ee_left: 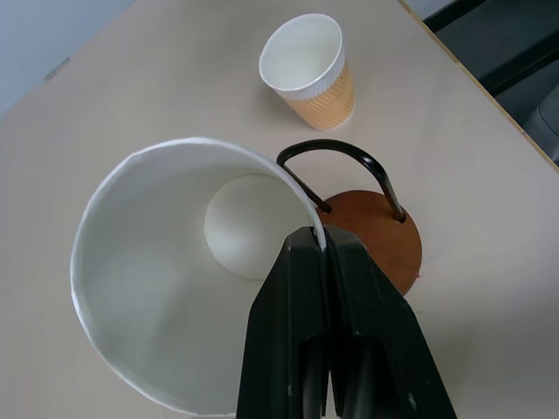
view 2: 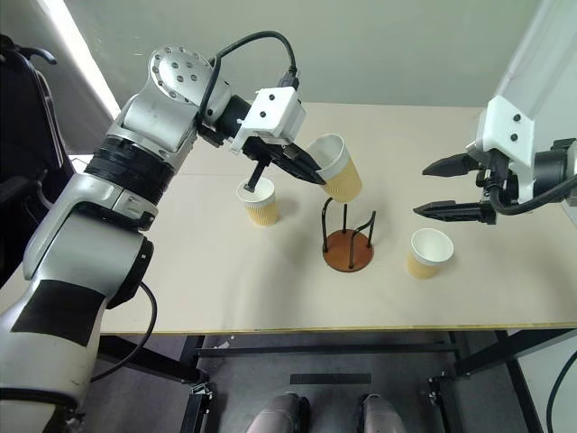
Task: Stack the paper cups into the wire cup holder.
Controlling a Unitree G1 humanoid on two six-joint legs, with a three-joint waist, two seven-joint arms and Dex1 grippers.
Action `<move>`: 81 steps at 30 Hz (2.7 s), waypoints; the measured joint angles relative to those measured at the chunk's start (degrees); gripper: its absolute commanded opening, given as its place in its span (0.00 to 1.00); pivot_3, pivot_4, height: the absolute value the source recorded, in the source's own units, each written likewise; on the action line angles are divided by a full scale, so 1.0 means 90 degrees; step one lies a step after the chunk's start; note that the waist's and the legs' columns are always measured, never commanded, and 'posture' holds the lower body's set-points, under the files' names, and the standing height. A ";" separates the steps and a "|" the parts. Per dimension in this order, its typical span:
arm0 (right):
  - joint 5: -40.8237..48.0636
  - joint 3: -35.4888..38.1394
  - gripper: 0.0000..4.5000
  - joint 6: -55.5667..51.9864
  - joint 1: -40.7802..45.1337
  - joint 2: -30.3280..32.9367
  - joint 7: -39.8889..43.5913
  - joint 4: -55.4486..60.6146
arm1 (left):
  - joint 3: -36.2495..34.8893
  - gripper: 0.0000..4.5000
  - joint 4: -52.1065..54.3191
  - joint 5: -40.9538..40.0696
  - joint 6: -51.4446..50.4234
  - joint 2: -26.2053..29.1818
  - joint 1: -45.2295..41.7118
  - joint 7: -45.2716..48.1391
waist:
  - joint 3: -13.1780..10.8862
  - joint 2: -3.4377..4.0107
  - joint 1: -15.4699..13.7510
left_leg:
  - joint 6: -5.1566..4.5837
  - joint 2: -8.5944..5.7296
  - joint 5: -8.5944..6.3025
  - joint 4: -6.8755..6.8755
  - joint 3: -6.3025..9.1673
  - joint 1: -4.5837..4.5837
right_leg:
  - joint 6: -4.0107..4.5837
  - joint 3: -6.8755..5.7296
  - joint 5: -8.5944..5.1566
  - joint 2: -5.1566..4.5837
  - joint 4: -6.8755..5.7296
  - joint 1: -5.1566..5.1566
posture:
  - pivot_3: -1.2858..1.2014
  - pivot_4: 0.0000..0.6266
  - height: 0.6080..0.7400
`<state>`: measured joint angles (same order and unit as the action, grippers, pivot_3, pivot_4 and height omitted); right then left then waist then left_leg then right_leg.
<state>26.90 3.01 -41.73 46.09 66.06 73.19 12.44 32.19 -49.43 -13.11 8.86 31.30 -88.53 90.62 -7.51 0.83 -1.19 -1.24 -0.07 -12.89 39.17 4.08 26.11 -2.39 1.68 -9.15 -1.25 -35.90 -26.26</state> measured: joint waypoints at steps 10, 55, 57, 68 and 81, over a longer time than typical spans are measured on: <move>0.0510 0.0458 0.70 -0.0601 -0.0001 0.0258 -0.0303 0.0426 | 0.0273 0.00 0.0005 -0.0206 -0.0029 -0.0097 0.0004 0.0001 | 0.0000 0.0001 -0.0031 | -0.0009 0.0000 -0.0004 0.0013 0.0001 0.0003 | -0.0016 0.0009 -0.0005 -0.0010 -0.0002 0.0004 | 0.52 0.24 1.00; 0.0802 0.0565 0.70 -0.0572 -0.0303 0.0443 -0.0646 0.0595 | -0.1570 0.99 -0.1381 0.1340 0.0537 -0.1587 0.0374 -0.0503 | -0.0002 0.0003 -0.0086 | -0.0068 -0.0014 -0.0044 0.0110 -0.0027 0.0018 | -0.0082 0.0022 -0.0015 -0.0015 -0.0002 0.0031 | 0.52 0.24 1.00; 0.0784 0.0565 0.70 -0.0444 -0.0318 0.0431 -0.0658 0.0591 | -0.1882 0.99 -0.1412 0.1274 0.0378 -0.1582 0.0359 -0.0755 | -0.0002 0.0003 -0.0085 | -0.0068 -0.0013 -0.0044 0.0110 -0.0027 0.0017 | -0.0083 0.0023 -0.0015 -0.0015 -0.0003 0.0030 | 0.52 0.24 1.00; 0.0801 0.0637 0.70 -0.0079 -0.0865 0.0340 -0.0741 0.0687 | -0.2753 0.99 -0.1378 0.1095 -0.0641 -0.0477 0.0489 -0.0671 | -0.0002 0.0004 -0.0062 | -0.0067 -0.0011 -0.0043 0.0105 -0.0032 0.0003 | -0.0079 0.0034 -0.0019 -0.0012 -0.0003 0.0031 | 0.52 0.24 1.00; 0.0177 0.0200 0.70 0.0875 -0.1453 0.0395 -0.0264 0.0529 | -0.3037 0.99 -0.0194 0.0844 -0.1542 0.0202 0.1332 -0.0315 | -0.0001 0.0003 -0.0071 | -0.0071 -0.0020 -0.0040 0.0103 -0.0030 -0.0004 | -0.0069 0.0021 -0.0020 -0.0014 -0.0004 0.0039 | 0.52 0.24 1.00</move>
<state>28.49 4.81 -33.85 33.01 69.62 70.82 17.20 4.86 -51.17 -5.52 -5.02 33.11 -76.55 87.79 -7.52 0.86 -1.83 -1.87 -0.25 -13.25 40.10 3.82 26.08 -3.01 1.87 -9.34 -1.37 -35.93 -25.91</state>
